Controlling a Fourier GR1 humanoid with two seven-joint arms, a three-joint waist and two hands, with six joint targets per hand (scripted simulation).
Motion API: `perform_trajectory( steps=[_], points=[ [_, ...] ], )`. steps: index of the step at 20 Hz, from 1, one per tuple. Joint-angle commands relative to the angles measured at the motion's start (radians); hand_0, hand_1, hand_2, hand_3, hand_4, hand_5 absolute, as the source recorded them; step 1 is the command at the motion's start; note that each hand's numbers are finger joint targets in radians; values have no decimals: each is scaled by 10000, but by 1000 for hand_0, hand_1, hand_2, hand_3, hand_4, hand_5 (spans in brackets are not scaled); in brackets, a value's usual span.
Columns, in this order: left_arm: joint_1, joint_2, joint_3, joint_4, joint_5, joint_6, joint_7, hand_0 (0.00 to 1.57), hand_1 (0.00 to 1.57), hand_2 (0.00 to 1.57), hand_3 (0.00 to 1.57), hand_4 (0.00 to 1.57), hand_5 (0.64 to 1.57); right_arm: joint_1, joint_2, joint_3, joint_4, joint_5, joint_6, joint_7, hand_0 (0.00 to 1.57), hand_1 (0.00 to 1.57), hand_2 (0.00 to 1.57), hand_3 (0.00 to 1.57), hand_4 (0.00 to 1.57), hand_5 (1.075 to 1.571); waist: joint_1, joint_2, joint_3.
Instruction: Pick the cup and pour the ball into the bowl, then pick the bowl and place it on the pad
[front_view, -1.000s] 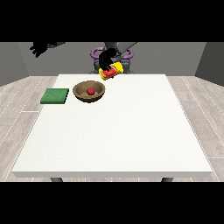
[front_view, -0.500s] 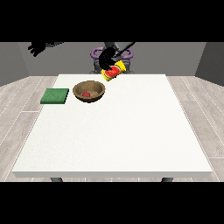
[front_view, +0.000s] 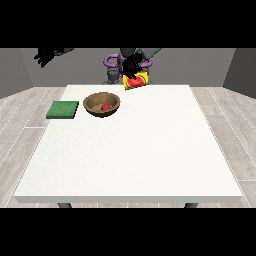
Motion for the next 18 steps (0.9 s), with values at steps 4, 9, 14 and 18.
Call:
perform_trajectory(
  steps=[4,9,14,18],
  points=[
    [1783,1052,2422,-1424,2746,2388,-869,0,0,1316,1570,728,1537,770,295,-37,-136,412,-846,85,0,0,0,350,520,1569,1325,-689,-19],
    [3538,-583,3692,-2085,6301,3092,-1889,1151,1151,1501,1196,1195,1571,210,597,4,-485,129,-886,-52,0,0,0,0,567,1564,1195,594,-120],
    [4636,-620,3990,-3741,10855,3322,-3268,0,0,0,0,838,1488,-315,1000,451,-747,234,-928,-148,0,0,0,183,582,1566,734,1562,-196],
    [5780,-630,3359,-4850,13497,2885,-5370,0,0,0,0,890,1465,-518,1298,660,-776,615,-1435,-358,0,0,0,179,571,1569,1109,2142,-79]
  ],
)
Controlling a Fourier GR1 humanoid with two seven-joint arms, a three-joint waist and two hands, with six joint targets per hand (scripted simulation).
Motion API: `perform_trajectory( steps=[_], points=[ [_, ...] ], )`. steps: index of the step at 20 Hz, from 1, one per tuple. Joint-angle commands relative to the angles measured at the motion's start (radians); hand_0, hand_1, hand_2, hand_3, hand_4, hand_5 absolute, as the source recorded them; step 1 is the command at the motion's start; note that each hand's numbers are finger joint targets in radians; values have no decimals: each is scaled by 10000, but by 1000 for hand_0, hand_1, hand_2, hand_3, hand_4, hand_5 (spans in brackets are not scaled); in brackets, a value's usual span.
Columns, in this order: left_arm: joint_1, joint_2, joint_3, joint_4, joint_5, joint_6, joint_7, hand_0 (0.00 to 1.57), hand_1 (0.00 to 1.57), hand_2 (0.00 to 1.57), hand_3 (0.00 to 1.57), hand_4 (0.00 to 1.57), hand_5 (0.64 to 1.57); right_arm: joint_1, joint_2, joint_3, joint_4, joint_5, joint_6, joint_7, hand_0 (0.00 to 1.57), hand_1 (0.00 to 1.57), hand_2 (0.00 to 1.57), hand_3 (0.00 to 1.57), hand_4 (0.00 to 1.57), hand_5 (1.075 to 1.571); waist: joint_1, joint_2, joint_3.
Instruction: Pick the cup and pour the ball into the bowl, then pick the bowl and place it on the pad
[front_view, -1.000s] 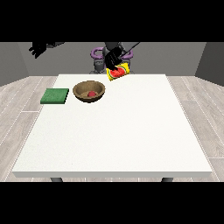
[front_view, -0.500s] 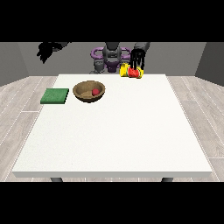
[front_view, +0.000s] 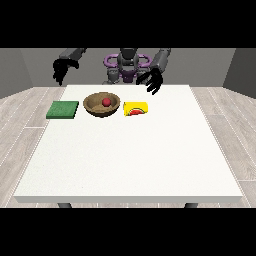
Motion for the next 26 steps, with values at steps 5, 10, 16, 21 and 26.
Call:
perform_trajectory(
  steps=[5,10,16,21,26],
  points=[
    [1683,-84,-129,-1234,3318,-2043,-3474,0,0,0,0,901,1449,-9,1256,227,254,910,-1593,-1471,0,0,0,0,496,1567,1153,906,148],
    [1593,-93,139,-1522,3386,-2266,-3133,0,0,0,0,914,1445,-559,949,264,2341,1127,-1182,-2391,0,0,0,0,516,1570,825,853,160],
    [2089,315,578,-1813,3598,-2900,-3330,0,0,0,0,936,1434,-1004,999,323,3981,1290,-1333,-3144,0,0,0,0,425,1570,847,646,159],
    [2310,154,230,-2935,3158,-2695,-2265,0,0,0,0,951,1431,-424,776,247,5465,1279,-327,-4554,0,0,0,0,355,1571,726,513,163],
    [2323,-8,112,-3280,2916,-2749,-2135,0,0,0,0,956,1428,-1055,1131,226,6607,1351,-640,-5593,0,0,0,0,353,1571,853,879,163]
  ],
)
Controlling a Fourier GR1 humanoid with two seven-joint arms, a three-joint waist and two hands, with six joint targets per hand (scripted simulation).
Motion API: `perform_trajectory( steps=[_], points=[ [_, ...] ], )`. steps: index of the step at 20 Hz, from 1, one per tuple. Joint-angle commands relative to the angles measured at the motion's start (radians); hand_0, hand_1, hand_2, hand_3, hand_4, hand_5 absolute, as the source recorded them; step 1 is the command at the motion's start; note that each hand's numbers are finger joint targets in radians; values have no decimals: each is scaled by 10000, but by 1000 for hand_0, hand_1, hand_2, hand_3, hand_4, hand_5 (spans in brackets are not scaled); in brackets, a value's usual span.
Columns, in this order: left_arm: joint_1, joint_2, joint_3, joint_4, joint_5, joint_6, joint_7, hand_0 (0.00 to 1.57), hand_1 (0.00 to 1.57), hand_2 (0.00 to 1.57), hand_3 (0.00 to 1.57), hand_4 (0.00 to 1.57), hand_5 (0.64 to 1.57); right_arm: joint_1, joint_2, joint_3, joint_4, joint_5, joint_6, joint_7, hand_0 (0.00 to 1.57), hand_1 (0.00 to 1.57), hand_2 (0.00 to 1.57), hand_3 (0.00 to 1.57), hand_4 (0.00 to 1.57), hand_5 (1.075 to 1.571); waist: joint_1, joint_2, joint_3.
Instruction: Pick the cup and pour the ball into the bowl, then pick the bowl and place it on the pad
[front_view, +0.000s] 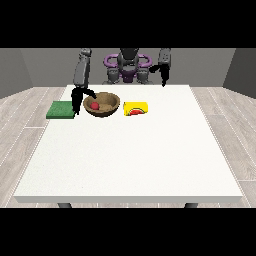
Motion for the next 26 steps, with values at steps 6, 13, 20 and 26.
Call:
perform_trajectory(
  steps=[6,13,20,26],
  points=[
    [-200,-13,89,-590,-159,-224,334,0,0,0,0,956,1425,-871,93,-202,1303,-104,-351,-496,0,0,0,0,401,1570,154,492,71],
    [294,109,-187,-1161,-321,-287,-145,0,0,0,0,947,1422,-259,452,-996,1832,-1013,-472,-209,1386,1386,1258,466,662,1473,460,937,72],
    [41,334,187,-1450,-45,-507,242,0,0,0,0,1012,1382,-152,-239,-1159,1354,-1127,-930,442,1571,1571,1571,1571,936,1488,503,825,61],
    [156,84,717,283,-59,-129,-94,0,0,0,0,1121,1358,-1230,-188,-564,411,-1070,-2384,2695,1571,1571,1571,1525,940,1495,-493,-501,52]
  ],
)
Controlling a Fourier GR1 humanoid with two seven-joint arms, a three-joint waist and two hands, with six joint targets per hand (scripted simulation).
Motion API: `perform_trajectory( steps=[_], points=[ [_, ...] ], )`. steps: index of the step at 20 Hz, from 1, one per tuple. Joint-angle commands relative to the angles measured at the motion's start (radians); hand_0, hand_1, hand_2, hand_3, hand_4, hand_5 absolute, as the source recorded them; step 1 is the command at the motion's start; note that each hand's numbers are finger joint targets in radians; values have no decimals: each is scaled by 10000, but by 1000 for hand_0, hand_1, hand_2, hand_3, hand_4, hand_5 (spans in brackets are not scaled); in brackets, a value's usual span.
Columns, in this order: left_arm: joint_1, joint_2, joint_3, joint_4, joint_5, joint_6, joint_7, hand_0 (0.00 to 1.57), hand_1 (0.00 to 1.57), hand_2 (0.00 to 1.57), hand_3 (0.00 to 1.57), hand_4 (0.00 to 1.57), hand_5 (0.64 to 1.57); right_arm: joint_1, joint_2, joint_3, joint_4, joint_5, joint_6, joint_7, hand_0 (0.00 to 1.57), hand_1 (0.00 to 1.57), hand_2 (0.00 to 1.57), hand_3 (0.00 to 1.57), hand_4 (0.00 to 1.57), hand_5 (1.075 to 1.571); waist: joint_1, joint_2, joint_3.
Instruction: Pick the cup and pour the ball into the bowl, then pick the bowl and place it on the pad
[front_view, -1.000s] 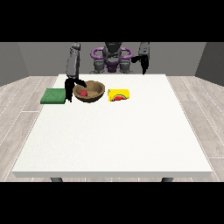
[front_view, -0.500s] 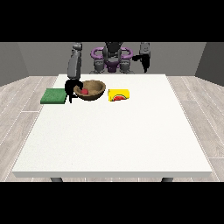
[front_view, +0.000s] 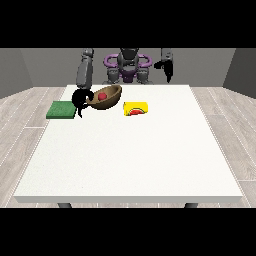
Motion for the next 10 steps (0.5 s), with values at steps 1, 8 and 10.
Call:
perform_trajectory(
  steps=[1,8,10],
  points=[
    [193,141,221,150,264,-278,382,0,0,0,0,1134,1358,-377,-1384,-55,171,101,-412,1756,1571,1571,1571,1489,943,1499,-315,-544,35],
    [951,242,706,1233,385,-271,-643,0,0,0,0,1159,1357,-723,-2653,36,-299,53,-389,3536,1571,1571,1571,1167,949,1494,-849,-1155,34],
    [463,-90,506,615,122,74,37,0,0,0,0,1161,1351,-347,-3116,-174,-43,-146,403,3192,1571,1571,1571,1295,962,1498,-885,-953,43]
  ],
)
